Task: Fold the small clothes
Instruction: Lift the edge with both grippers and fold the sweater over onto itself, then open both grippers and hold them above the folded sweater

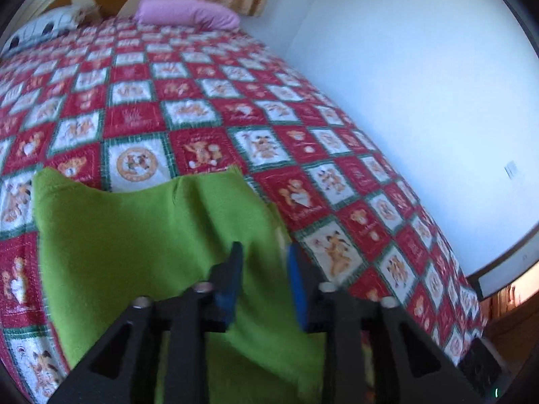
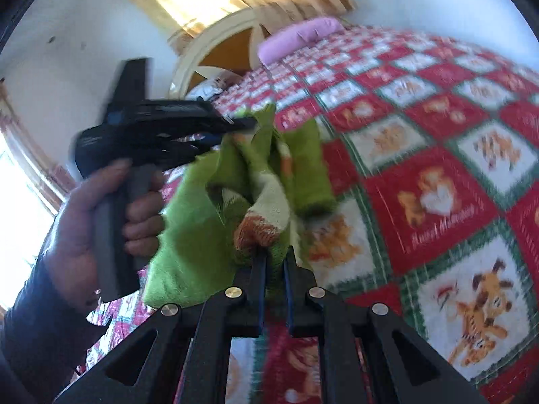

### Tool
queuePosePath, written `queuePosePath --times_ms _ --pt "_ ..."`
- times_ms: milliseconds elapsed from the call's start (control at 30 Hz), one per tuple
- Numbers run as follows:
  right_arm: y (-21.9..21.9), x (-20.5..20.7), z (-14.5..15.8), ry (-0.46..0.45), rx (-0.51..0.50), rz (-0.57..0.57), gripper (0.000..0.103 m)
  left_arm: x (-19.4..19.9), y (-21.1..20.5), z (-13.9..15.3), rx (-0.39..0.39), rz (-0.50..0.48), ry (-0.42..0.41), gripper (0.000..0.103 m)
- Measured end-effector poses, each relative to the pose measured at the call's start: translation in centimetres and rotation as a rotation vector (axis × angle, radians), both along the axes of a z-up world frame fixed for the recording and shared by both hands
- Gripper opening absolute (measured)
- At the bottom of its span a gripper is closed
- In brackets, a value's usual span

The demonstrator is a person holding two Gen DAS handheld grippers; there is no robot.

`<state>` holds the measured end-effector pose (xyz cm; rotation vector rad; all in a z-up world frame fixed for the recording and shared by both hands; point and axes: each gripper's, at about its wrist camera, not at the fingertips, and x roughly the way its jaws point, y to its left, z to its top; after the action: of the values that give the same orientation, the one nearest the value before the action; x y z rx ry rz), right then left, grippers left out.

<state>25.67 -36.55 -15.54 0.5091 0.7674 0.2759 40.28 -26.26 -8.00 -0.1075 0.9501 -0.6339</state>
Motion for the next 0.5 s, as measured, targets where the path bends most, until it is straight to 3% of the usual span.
queuePosePath --times_ms 33,67,100,200,367,467,500 --pt "-0.1 -0.3 -0.1 0.001 -0.005 -0.001 0.011 -1.0 0.7 0.7 0.014 -0.001 -0.040 0.050" --pt "-0.1 -0.5 0.0 -0.001 -0.024 -0.009 0.012 -2.2 1.7 1.4 0.018 0.001 -0.082 0.063" --pt "-0.2 -1.0 0.6 -0.022 -0.057 -0.037 0.019 -2.8 2.5 1.7 0.021 0.007 -0.108 0.073" --pt "-0.7 -1.8 2.9 -0.093 -0.139 -0.137 0.052 -5.7 5.9 1.6 0.101 0.043 -0.188 0.078" --pt "0.8 1.4 5.7 -0.133 -0.164 -0.083 0.053 -8.4 9.6 -1.2 0.162 0.131 -0.210 0.078" --pt "3.3 5.9 5.1 -0.039 -0.214 0.026 0.051 -9.0 10.8 -3.0 0.124 0.174 -0.173 0.086" --pt "3.7 7.6 4.1 0.014 -0.242 0.023 0.033 -9.0 11.0 -3.3 0.120 0.182 -0.167 0.090"
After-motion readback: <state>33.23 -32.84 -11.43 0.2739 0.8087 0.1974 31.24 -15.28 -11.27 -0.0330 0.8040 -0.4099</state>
